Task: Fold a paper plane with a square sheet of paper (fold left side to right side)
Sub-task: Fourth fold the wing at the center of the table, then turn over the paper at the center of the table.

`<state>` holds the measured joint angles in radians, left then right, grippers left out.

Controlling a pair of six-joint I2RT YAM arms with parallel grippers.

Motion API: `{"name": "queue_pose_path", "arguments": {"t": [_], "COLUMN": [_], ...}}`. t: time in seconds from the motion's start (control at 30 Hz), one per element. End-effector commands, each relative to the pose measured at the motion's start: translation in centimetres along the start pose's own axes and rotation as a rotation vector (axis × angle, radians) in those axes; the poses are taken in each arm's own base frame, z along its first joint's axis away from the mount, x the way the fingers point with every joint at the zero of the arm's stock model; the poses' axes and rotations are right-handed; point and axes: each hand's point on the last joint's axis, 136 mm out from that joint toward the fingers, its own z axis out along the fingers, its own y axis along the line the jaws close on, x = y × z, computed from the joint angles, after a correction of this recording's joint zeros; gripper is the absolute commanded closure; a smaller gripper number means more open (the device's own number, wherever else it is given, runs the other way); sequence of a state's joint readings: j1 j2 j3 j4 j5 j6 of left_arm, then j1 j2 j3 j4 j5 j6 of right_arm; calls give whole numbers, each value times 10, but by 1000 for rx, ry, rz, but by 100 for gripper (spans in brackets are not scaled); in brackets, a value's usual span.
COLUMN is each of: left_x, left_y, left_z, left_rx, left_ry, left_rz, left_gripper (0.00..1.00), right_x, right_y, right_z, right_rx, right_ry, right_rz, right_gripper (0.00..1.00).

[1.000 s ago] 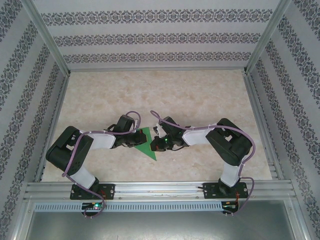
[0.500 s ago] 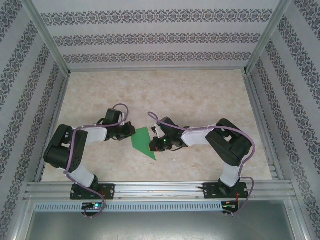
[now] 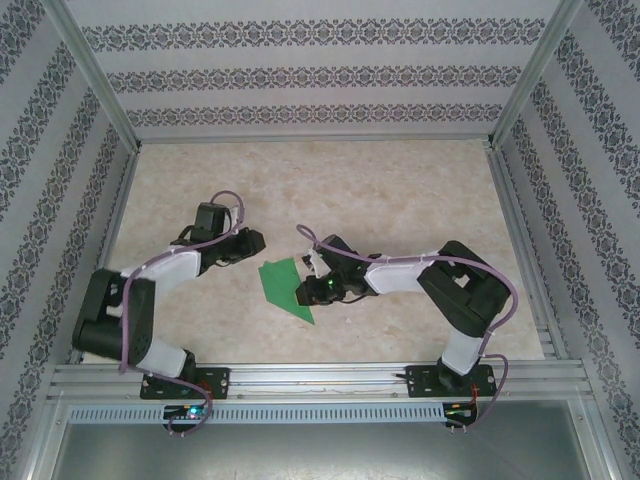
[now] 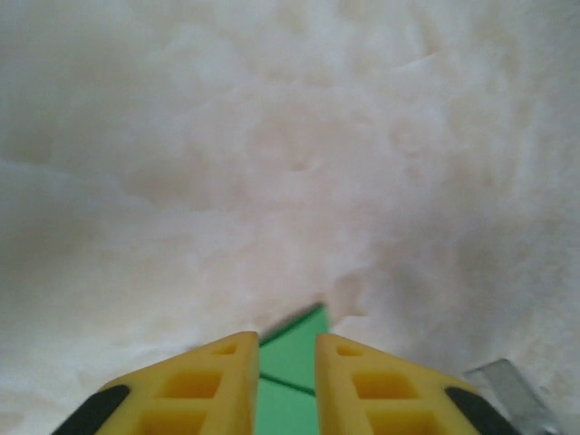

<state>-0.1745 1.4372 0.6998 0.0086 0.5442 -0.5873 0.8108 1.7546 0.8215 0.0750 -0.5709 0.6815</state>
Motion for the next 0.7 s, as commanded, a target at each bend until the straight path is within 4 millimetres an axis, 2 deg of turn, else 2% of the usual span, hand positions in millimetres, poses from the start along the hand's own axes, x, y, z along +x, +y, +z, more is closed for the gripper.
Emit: {"name": "queue_pose_path", "arguments": {"t": [0.0, 0.1, 0.17, 0.4, 0.6, 0.67], "left_x": [12, 20, 28, 47, 52, 51], "left_y": [-6, -10, -12, -8, -6, -7], "left_z": [-22, -40, -48, -68, -69, -69], "left_rx": [20, 45, 67, 110, 111, 117], "left_ry": [-11, -52, -73, -143, -140, -139], "left_rz": [-8, -15, -28, -74, -80, -81], "left_gripper": [69, 61, 58, 51, 50, 50], "right_x": [-19, -30, -32, -31, -32, -32], "right_y": [21, 11, 3, 1, 8, 9], "right_z": [-26, -40, -40, -22, -7, -4], "right_rx": [-60, -44, -26, -58, -91, -96], "right_ry": [-84, -121, -115, -52, -21, -18], "right_rz": [-70, -104, -125, -158, -174, -172], "right_gripper": [70, 64, 62, 59, 60, 63]}}
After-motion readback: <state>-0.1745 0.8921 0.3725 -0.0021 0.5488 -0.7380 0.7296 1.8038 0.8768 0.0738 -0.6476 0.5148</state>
